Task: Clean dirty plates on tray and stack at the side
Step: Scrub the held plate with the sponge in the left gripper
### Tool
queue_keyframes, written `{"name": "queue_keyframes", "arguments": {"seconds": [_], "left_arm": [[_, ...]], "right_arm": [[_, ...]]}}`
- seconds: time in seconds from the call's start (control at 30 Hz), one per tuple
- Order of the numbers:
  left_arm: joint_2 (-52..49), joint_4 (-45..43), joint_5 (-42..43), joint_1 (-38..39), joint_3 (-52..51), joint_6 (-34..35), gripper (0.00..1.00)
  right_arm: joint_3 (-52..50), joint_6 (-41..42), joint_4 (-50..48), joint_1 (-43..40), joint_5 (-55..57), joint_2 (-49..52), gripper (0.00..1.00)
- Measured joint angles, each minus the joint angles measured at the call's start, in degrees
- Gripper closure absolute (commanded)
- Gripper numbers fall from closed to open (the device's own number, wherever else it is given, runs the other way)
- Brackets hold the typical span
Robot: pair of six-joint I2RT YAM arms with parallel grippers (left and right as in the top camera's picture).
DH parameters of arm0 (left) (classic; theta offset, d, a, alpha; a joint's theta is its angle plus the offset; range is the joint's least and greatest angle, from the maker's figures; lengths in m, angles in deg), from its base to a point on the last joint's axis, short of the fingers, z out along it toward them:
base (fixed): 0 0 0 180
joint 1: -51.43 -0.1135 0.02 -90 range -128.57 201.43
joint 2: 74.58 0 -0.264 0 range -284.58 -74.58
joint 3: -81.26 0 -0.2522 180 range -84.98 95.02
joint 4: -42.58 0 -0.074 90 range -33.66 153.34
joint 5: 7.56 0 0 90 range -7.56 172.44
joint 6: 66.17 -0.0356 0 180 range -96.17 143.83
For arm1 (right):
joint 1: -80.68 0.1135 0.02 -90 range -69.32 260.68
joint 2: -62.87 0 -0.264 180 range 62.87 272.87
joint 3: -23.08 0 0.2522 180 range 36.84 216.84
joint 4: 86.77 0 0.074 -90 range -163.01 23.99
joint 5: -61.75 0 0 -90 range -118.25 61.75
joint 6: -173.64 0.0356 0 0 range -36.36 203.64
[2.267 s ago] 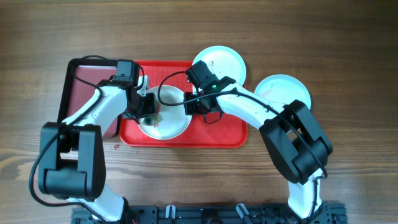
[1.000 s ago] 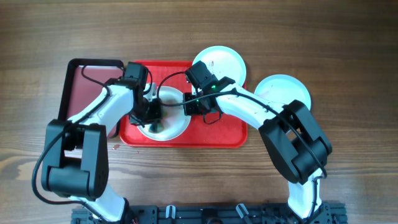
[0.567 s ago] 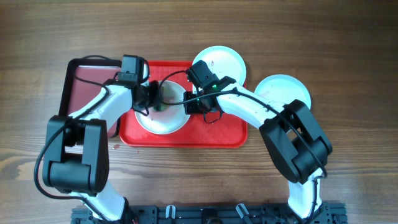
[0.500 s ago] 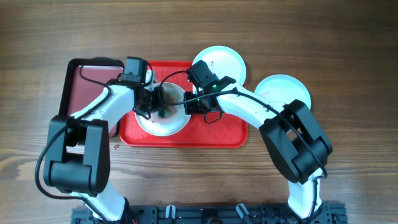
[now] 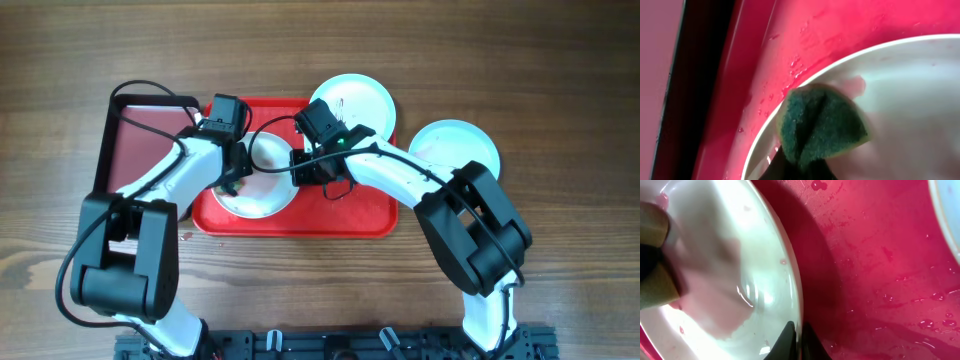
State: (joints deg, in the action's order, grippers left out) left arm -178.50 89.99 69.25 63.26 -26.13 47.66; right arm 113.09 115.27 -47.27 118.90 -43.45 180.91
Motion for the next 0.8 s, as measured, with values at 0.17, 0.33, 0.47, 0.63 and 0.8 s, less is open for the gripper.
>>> {"name": "queue_keyframes", "arguments": {"seconds": [0.17, 0.33, 0.47, 0.63, 0.8], "left_arm": [[-0.1, -0.2, 19.4, 0.3, 0.4, -6.5, 0.96], [-0.4, 7.2, 26.5, 3.1, 0.6, -11.1, 0.96], [0.0, 8.4, 13.1, 4.6, 0.9, -3.5, 0.96], [-0.4, 9.0, -4.8, 5.1, 0.7, 6.6, 0.96], [-0.8, 14.1, -4.8, 5.3, 0.7, 8.0, 0.96]], "right_arm": [[0.0, 0.0, 0.6, -0.6, 0.3, 0.0, 0.96], [0.0, -0.5, 1.4, -0.7, 0.4, 0.0, 0.96], [0.0, -0.4, 1.1, -0.6, 0.0, 0.0, 0.96], [0.0, -0.4, 0.4, 0.2, -0.7, 0.0, 0.96], [0.0, -0.5, 0.7, 0.2, -1.1, 0.0, 0.96]]}}
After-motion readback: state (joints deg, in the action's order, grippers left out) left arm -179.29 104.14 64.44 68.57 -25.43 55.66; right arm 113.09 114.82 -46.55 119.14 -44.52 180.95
